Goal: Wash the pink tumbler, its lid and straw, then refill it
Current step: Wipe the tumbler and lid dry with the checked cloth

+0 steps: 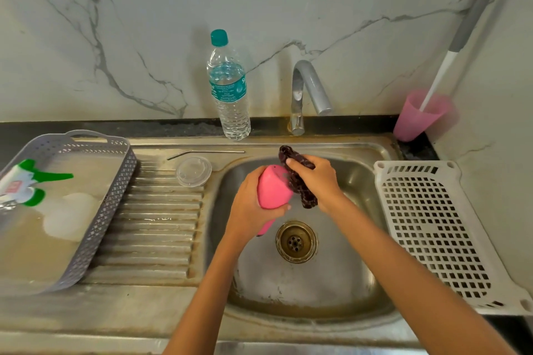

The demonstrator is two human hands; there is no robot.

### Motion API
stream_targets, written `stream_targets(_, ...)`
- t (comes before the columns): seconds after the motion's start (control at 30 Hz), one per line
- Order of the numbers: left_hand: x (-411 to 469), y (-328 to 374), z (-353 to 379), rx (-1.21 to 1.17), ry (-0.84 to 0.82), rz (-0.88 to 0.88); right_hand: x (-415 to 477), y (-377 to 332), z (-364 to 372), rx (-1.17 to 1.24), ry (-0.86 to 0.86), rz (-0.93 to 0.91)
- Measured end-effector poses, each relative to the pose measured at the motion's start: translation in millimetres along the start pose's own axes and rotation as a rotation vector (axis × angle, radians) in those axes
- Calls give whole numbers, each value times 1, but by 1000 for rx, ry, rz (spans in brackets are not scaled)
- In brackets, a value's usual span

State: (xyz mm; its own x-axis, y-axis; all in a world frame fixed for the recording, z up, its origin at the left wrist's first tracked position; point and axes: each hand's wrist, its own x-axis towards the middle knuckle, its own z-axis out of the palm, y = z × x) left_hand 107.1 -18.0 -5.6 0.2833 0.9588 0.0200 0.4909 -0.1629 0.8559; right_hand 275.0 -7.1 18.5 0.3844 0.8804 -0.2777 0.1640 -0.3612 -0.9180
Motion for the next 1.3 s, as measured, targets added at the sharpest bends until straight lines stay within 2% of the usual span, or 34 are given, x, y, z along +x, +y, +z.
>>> stream_targets(0.13,-10,-4,-19,-220,181,-93,4,-1,15,93,-27,60)
stream_targets(0.27,-21,-22,-56,-340,379,-133,-3,2,28,126,-62,81)
stream_targets(0.5,-40,-62,-103,-341,656,-218,-15,7,43,58,-17,-38)
stream_targets(0.97,-45,-84,-112,-291,703,-229,-19,8,39,102,9,-6)
stream_targets(1.03,-51,-72,-108,-260,755,-244,-19,9,39,105,12,-6)
stream_targets(1.1,-62,-50,-96,-196,876,-234,-19,10,40,100,15,-8)
stream_targets(1.17,-74,-26,-77,-109,940,-117,-19,12,40,103,10,-9)
stream_targets(1.3,-67,-6,-37,-19,706,11,-18,16,41,107,-7,7)
